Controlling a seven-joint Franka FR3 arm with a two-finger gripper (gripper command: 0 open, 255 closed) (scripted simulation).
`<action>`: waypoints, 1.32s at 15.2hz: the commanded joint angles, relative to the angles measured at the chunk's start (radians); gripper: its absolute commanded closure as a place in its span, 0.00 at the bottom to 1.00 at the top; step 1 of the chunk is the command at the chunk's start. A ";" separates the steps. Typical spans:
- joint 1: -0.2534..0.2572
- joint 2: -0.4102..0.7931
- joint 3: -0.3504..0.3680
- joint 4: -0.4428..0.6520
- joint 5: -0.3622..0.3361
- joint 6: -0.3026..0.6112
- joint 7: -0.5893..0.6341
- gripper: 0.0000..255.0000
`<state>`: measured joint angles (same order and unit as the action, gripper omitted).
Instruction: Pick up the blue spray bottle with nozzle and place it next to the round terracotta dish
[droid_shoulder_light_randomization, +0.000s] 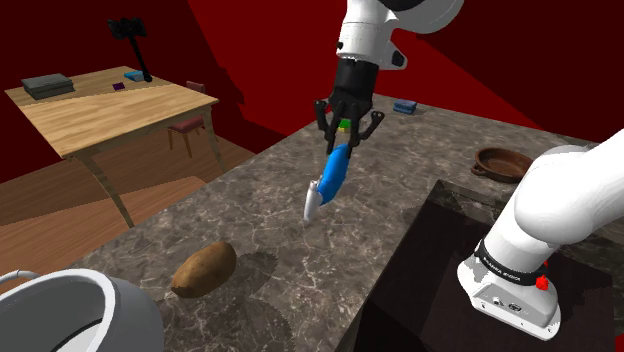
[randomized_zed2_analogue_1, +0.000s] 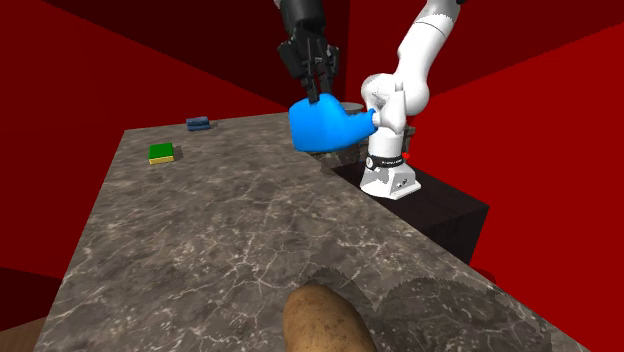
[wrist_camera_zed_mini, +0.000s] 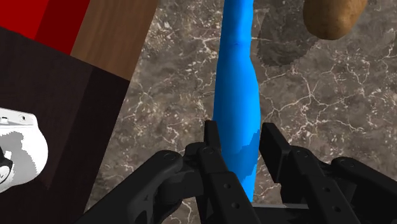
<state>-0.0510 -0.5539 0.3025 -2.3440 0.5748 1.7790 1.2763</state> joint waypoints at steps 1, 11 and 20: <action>-0.002 -0.002 -0.006 0.024 -0.006 -0.025 0.009 1.00; -0.007 0.007 -0.028 0.158 -0.028 -0.142 0.058 1.00; -0.011 0.032 -0.044 0.295 -0.043 -0.245 0.103 1.00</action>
<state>-0.0621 -0.5238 0.2600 -2.0615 0.5325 1.5434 1.3747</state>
